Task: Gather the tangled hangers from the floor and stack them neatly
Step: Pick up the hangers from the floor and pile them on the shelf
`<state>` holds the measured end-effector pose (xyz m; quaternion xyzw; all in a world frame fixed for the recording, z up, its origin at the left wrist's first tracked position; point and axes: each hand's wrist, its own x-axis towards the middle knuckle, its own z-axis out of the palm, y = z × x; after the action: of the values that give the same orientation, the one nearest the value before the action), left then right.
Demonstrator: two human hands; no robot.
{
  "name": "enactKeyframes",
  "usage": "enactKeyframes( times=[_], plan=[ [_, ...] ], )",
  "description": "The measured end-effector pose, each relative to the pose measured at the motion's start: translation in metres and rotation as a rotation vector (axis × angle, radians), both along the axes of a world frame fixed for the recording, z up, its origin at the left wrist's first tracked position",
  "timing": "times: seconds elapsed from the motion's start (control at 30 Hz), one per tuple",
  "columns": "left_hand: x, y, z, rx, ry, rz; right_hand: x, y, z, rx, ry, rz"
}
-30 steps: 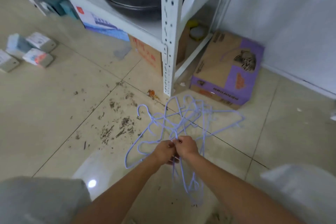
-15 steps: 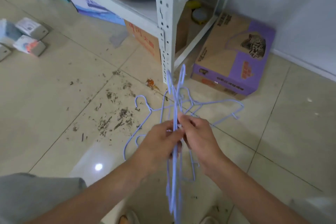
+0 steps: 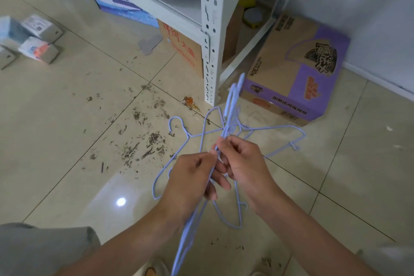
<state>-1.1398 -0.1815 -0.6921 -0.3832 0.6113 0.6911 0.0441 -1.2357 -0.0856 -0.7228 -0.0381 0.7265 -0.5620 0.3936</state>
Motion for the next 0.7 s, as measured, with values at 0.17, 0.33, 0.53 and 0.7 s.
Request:
enactKeyframes(
  times=[0.17, 0.33, 0.53, 0.7],
  plan=[
    [0.001, -0.004, -0.010, -0.014, -0.013, 0.107, 0.010, -0.008, -0.005, -0.002, 0.099, 0.024],
    [-0.001, -0.012, -0.010, -0.032, -0.003, 0.262, 0.011, -0.009, -0.002, 0.013, 0.109, -0.077],
    [0.006, -0.029, -0.003, -0.128, 0.026, 0.310, 0.005, -0.004, 0.021, 0.020, -0.014, -0.249],
    [0.034, -0.039, 0.021, 0.007, 0.050, 0.339, 0.053, 0.025, 0.061, 0.085, -0.162, -0.342]
  ],
)
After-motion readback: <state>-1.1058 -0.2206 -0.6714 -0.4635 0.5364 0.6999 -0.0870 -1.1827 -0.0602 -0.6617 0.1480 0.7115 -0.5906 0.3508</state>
